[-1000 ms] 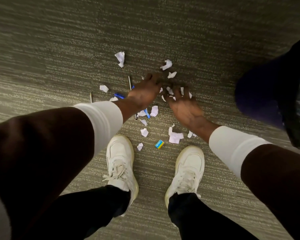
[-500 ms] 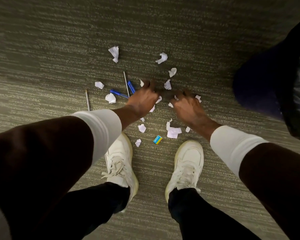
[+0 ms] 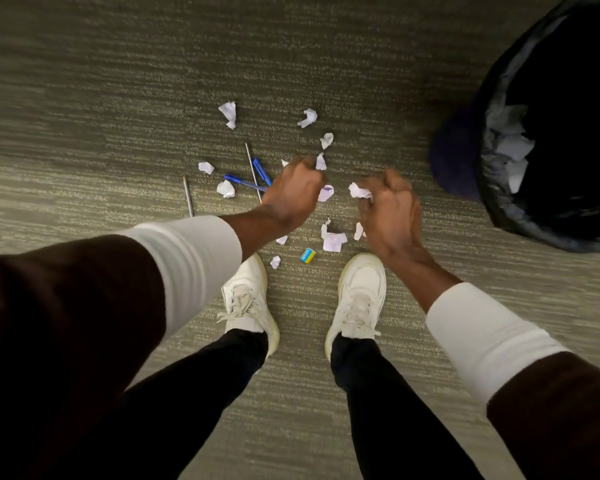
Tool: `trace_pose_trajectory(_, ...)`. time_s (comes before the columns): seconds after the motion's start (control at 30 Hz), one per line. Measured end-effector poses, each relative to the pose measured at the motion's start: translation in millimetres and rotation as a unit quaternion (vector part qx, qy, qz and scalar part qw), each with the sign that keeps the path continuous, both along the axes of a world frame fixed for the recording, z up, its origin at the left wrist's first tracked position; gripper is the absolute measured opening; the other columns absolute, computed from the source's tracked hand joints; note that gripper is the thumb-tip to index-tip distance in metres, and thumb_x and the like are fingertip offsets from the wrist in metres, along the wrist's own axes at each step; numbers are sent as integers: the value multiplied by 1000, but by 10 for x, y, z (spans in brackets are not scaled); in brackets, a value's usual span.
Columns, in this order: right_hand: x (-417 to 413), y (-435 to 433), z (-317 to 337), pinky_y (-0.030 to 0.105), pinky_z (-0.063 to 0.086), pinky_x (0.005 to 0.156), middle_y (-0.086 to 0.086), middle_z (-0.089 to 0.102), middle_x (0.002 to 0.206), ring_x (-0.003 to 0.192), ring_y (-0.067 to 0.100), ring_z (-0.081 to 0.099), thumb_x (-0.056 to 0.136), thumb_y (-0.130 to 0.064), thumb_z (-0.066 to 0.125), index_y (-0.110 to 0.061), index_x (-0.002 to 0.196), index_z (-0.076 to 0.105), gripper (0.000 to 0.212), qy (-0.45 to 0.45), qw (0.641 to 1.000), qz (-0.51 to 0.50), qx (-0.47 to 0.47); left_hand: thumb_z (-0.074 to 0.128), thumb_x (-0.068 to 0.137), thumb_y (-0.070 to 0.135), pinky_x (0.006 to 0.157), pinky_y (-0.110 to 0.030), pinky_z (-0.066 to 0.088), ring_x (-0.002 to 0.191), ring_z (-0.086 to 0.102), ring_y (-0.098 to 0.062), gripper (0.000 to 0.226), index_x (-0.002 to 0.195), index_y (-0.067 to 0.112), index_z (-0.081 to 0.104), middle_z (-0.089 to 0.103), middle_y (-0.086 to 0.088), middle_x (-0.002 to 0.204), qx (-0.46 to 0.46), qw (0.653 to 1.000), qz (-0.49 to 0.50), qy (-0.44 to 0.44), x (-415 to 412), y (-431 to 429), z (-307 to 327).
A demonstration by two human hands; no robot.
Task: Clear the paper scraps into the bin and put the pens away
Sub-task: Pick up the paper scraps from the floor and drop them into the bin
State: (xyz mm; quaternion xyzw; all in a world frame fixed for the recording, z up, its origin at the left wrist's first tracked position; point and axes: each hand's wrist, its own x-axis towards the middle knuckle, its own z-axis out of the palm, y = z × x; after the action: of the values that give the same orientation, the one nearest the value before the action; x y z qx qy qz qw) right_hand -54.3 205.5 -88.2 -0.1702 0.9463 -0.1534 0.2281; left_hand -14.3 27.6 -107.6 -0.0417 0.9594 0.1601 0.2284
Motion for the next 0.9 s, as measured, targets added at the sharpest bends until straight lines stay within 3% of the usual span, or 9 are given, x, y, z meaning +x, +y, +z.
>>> trace_pose_trajectory(0.17, -57, 218, 906, 38, 61, 89, 13, 64, 116, 97, 29, 67, 90, -10, 75, -12, 123, 74, 33, 64, 993, -86, -59, 61, 91, 2, 81, -44, 56, 96, 69, -36, 26, 106, 9, 80, 68, -16, 108, 62, 995, 57, 58, -288, 197, 816)
trace_pose_trajectory(0.27, -125, 394, 1346, 21, 56, 88, 13, 64, 113, 93, 22, 64, 89, -11, 76, -11, 122, 74, 33, 96, 983, -137, -81, 64, 86, 15, 70, -35, 49, 82, 66, -30, 21, 98, 13, 82, 69, -13, 96, 104, 985, 91, 108, -510, 348, 1277)
trace_pose_trajectory(0.33, -215, 561, 1561, -3, 41, 84, 15, 66, 113, 91, 19, 63, 88, -10, 76, -11, 120, 75, 31, 112, 972, -186, -94, 63, 88, 30, 71, -38, 54, 80, 68, -30, 27, 98, 15, 83, 71, -12, 91, 125, 979, 99, 126, -651, 491, 1542)
trace_pose_trajectory(0.37, -269, 658, 1639, -4, 35, 82, 16, 67, 113, 90, 21, 65, 88, -10, 76, -10, 119, 76, 31, 117, 966, -209, -95, 62, 88, 38, 71, -37, 53, 79, 69, -29, 33, 96, 16, 84, 72, -11, 88, 143, 974, 106, 139, -718, 577, 1659)
trace_pose_trajectory(0.43, -375, 855, 1732, 8, 37, 77, 19, 68, 113, 92, 28, 69, 88, -11, 74, -11, 117, 76, 29, 119, 960, -238, -85, 65, 87, 43, 74, -35, 49, 84, 70, -28, 33, 95, 18, 85, 75, -10, 85, 171, 965, 114, 164, -844, 766, 1851)
trace_pose_trajectory(0.53, -500, 1125, 1757, 32, 44, 84, 20, 68, 112, 97, 35, 66, 87, -15, 69, -14, 115, 76, 29, 119, 956, -262, -54, 74, 88, 30, 83, -35, 50, 94, 72, -26, 19, 100, 21, 85, 77, -7, 94, 178, 962, 97, 182, -1031, 1105, 2003)
trace_pose_trajectory(0.7, -706, 1450, 1638, 36, 47, 93, 19, 65, 125, 110, 36, 65, 86, -24, 68, -19, 130, 67, 44, 93, 941, -323, -39, 73, 90, 22, 88, -29, 49, 100, 73, -17, 19, 106, 22, 84, 81, 0, 104, 175, 965, 72, 180, -1324, 1579, 2069)
trace_pose_trajectory(0.8, -774, 1573, 1601, 37, 48, 103, 15, 65, 132, 120, 33, 64, 85, -26, 70, -16, 143, 53, 61, 67, 919, -384, -57, 73, 90, 11, 101, -28, 51, 119, 70, -18, 39, 129, 19, 76, 75, -2, 128, 172, 972, 47, 153, -1422, 1754, 2029)
trace_pose_trajectory(0.9, -697, 1658, 1621, 43, 52, 102, 14, 66, 128, 113, 31, 67, 85, -23, 66, -12, 135, 57, 51, 78, 922, -371, -76, 68, 86, -1, 106, -31, 54, 127, 67, -19, 52, 135, 13, 71, 69, -3, 140, 185, 972, 25, 144, -1419, 1792, 1989)
